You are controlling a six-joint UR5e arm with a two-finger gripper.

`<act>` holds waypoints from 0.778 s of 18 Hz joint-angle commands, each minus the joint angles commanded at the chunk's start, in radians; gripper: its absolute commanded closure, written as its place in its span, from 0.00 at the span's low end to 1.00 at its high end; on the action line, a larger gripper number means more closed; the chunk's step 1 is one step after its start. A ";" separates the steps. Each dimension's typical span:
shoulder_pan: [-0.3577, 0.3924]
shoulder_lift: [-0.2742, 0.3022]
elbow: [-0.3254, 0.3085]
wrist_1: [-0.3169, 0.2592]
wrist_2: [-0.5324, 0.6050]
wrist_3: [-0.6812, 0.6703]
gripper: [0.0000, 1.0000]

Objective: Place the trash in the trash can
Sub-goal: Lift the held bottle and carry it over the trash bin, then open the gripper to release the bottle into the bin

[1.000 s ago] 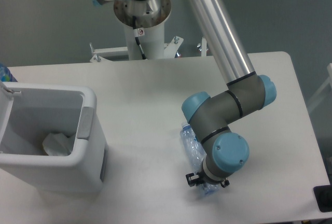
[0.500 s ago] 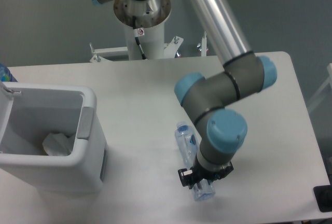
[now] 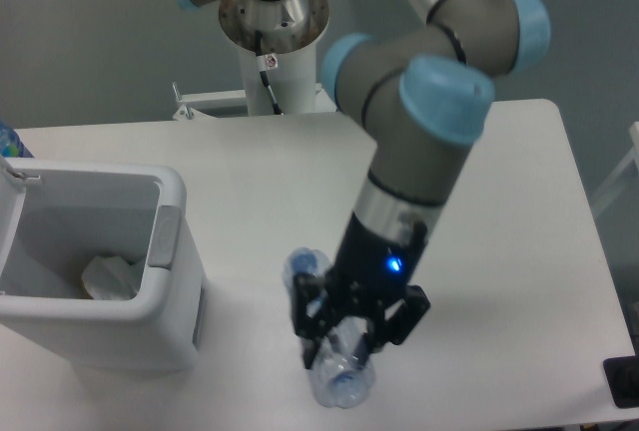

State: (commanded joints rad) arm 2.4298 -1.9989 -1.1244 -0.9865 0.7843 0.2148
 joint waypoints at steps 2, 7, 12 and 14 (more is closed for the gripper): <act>-0.012 0.017 0.000 0.019 -0.042 0.005 0.42; -0.100 0.068 -0.002 0.069 -0.080 0.003 0.42; -0.196 0.066 -0.020 0.098 -0.094 0.000 0.42; -0.209 0.065 -0.050 0.109 -0.094 0.006 0.41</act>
State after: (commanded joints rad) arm 2.2212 -1.9343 -1.1748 -0.8775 0.6903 0.2208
